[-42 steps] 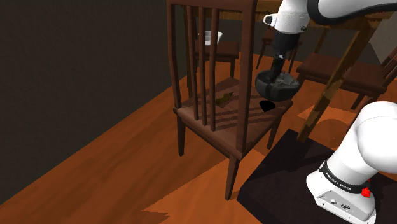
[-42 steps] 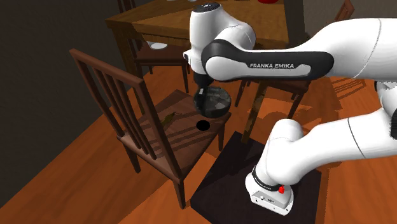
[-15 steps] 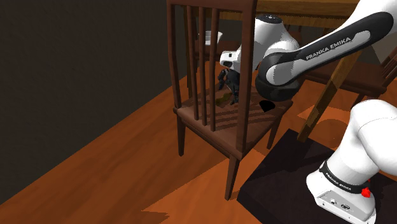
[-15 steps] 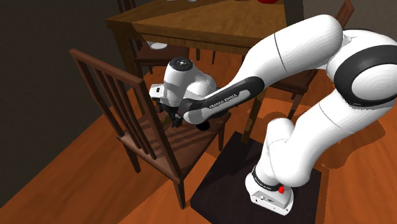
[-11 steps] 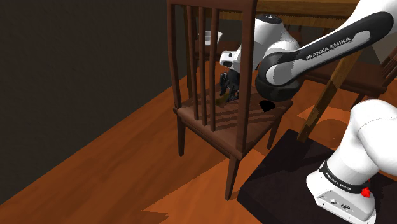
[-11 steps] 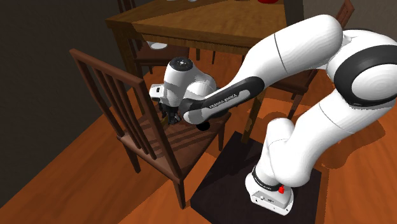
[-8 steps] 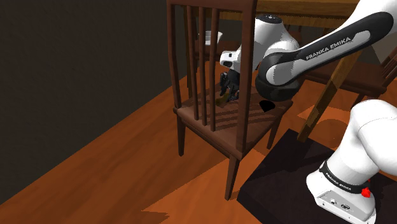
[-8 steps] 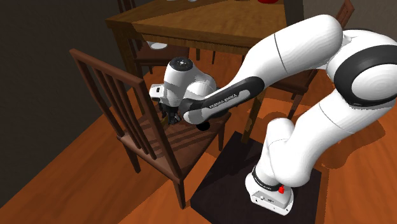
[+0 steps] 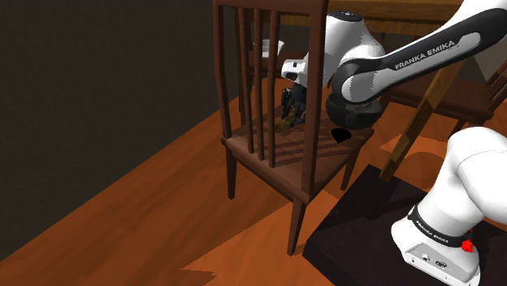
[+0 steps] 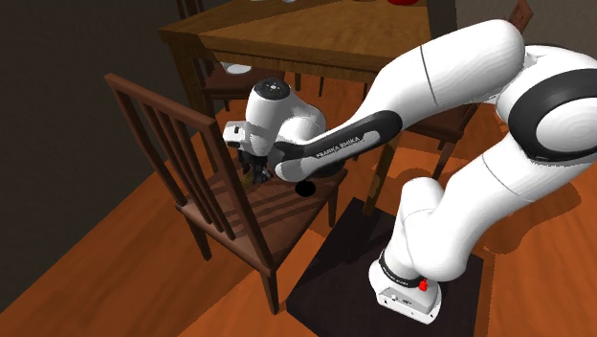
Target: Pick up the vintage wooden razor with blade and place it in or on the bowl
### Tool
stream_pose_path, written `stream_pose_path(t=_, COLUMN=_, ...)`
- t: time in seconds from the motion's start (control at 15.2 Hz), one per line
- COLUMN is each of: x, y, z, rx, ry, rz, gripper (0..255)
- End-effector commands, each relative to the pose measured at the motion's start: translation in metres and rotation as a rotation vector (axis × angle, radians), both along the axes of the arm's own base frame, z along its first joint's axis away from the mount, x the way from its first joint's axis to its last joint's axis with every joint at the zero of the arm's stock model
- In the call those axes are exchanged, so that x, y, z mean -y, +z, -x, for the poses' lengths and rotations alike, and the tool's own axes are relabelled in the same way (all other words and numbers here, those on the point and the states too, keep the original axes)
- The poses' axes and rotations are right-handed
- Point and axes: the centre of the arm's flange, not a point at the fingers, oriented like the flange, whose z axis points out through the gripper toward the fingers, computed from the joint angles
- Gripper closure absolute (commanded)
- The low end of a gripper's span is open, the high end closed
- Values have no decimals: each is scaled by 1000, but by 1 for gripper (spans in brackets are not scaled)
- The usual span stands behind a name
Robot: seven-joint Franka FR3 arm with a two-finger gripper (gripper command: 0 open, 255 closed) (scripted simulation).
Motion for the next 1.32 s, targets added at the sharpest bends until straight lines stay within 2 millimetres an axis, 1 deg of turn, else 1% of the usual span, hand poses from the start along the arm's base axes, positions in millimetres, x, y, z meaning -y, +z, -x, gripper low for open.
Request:
stream_pose_path(t=0.0, x=-1, y=11, z=0, rx=0, ry=0, rz=0, gripper=255)
stream_pose_path(t=1.25, x=-1, y=111, z=0, rx=0, ry=0, rz=0, gripper=255)
